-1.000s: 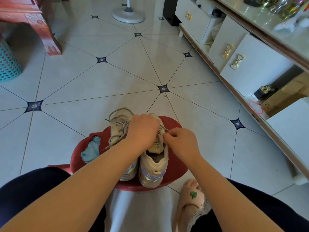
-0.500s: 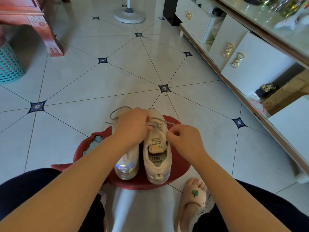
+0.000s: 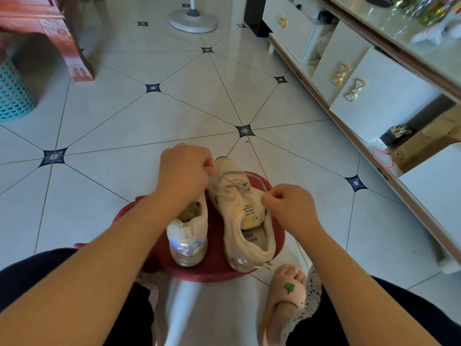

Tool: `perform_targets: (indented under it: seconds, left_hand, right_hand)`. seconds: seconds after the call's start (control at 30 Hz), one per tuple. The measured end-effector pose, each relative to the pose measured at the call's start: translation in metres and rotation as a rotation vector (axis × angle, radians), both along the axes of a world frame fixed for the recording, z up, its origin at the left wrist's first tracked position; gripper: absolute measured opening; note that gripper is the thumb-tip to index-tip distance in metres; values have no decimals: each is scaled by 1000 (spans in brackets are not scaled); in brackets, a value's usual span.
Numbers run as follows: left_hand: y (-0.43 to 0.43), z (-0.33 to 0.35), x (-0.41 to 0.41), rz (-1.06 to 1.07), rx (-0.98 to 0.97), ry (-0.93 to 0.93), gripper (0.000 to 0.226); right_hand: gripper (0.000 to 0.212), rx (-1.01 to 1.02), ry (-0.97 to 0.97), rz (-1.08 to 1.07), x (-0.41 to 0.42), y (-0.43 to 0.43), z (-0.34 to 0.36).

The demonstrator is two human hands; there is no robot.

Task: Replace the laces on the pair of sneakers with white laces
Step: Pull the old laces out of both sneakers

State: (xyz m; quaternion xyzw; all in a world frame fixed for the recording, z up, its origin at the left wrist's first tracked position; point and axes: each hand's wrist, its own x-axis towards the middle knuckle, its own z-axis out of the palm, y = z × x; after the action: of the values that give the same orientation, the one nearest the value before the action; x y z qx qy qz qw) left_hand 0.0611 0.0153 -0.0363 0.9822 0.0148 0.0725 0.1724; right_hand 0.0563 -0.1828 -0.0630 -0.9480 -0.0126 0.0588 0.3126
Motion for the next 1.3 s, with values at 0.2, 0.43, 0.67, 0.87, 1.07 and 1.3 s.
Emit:
perform_targets:
  seconds: [0.2,0.43,0.67,0.87,1.07,1.3]
  left_hand:
    - [-13,-4,-9,-149,109,121,31]
    - [-40,-15,-3,-297,332,51,13]
    - [-7,-2,-3,-132,304,8,16]
    - [14,2,-7,-73,123,111,15]
    - [-40,-12,-9,-336,272,18,23]
    - [-38,-13,-7,-359,335,-9,20]
  right_hand:
    - [18,12,-47,106,-6,14,7]
    - [18,-10,-63,107,-8,20,7]
    - [25,2,48,-48,2,-4,3]
    - [18,89,32,34,-5,3,4]
    - [18,73,-11,80,-9,15,8]
    - [17,97,42,20,-5,10,5]
